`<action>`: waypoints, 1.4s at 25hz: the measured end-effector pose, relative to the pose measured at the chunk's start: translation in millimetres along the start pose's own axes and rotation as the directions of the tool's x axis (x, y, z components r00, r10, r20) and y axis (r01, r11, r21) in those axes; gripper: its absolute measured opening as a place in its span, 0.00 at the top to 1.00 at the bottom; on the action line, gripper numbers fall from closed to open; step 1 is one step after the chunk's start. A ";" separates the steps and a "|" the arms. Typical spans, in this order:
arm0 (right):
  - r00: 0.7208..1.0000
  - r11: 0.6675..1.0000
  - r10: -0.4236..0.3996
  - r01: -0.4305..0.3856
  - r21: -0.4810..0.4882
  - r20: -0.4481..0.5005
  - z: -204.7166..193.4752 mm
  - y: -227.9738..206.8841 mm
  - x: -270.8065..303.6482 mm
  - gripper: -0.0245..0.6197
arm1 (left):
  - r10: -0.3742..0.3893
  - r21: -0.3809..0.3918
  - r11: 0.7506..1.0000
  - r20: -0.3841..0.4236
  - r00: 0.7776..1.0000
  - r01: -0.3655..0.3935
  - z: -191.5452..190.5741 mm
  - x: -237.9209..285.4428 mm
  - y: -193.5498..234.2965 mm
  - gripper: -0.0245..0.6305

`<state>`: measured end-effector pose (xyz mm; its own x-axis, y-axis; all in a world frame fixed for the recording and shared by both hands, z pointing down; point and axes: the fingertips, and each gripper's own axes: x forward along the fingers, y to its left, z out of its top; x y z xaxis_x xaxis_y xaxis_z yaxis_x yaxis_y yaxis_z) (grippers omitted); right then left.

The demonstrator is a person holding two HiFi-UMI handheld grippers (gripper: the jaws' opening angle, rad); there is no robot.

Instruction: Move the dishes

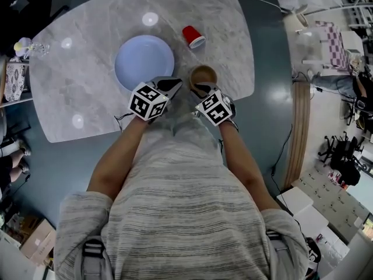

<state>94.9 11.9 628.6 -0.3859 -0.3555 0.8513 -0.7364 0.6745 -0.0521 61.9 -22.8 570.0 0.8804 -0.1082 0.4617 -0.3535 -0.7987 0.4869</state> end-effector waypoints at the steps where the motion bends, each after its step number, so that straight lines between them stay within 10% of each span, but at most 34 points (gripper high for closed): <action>1: 1.000 1.000 -0.004 0.004 -0.007 -0.020 -3.4 -0.7 2.7 0.81 | 0.001 -0.004 1.000 0.000 1.000 -0.001 -0.9 -0.5 0.3 0.93; 16: 0.965 0.992 -0.029 -0.005 -0.128 -0.261 -39.7 -4.4 39.4 0.82 | 0.015 -0.065 0.998 0.022 1.000 -0.013 -7.6 -14.4 8.7 0.93; 35: 0.934 0.919 -0.287 0.207 -0.337 -0.211 2.7 -30.2 47.5 0.92 | 0.079 -0.121 0.990 0.068 0.995 -0.070 -11.0 -52.0 43.0 0.93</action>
<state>97.3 -27.0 669.3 -0.0316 -0.3896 0.9205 -0.5691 0.7640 0.3038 -2.5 -45.1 575.1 0.8693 -0.2105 0.4473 -0.4499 -0.7118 0.5393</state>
